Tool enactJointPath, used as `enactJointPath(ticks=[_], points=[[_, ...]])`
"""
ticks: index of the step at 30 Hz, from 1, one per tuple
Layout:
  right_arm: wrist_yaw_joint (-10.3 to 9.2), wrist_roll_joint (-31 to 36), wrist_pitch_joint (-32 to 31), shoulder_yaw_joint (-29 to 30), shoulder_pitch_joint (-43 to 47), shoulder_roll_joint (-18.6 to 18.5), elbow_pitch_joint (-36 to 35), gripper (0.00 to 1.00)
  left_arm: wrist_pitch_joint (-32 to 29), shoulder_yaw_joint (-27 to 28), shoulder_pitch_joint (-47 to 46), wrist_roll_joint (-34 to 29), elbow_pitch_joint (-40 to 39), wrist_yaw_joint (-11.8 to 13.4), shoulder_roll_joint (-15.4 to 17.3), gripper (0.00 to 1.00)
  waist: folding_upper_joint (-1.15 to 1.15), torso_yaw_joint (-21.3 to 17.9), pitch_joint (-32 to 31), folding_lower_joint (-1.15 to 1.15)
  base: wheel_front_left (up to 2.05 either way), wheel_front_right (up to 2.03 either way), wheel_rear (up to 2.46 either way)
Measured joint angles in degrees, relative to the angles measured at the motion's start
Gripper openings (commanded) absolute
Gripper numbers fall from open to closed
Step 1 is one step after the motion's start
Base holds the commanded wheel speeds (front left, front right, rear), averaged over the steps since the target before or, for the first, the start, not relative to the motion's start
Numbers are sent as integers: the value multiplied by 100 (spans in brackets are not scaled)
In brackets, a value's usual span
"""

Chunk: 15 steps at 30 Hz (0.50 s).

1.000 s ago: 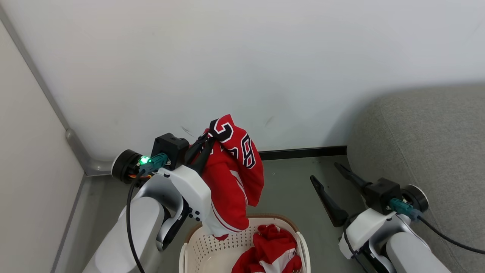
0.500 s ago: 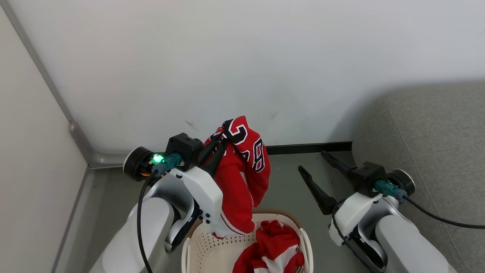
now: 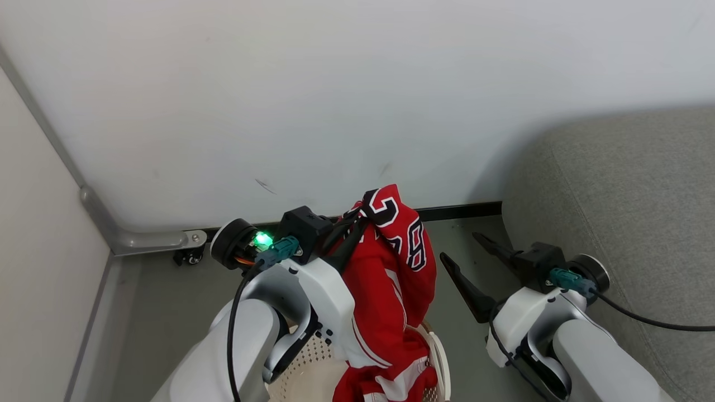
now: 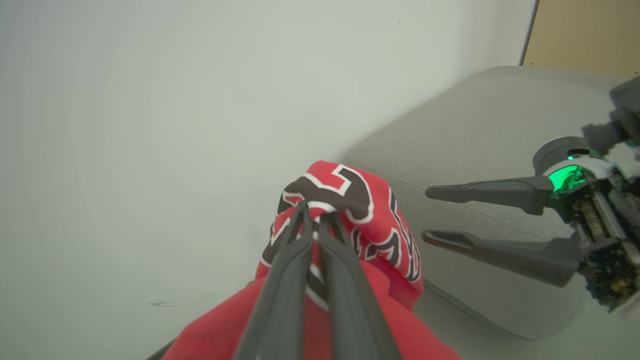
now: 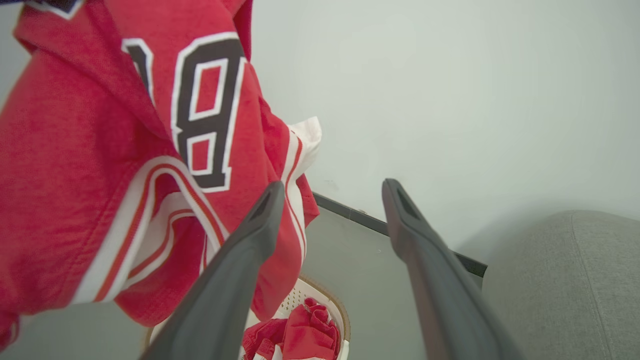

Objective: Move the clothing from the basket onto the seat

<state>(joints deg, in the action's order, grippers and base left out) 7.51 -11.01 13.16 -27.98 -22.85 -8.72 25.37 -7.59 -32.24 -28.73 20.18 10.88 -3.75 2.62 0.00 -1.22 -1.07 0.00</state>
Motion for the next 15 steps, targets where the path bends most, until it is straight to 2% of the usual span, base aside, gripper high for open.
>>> enactJointPath(ticks=[15], points=[[0, -218, 54, -736, -123, 67, 113, 100, -94, -379, -4, 169, -86, 1, -27, 0, 0, -178, -16, 0, 0, 0, 0]])
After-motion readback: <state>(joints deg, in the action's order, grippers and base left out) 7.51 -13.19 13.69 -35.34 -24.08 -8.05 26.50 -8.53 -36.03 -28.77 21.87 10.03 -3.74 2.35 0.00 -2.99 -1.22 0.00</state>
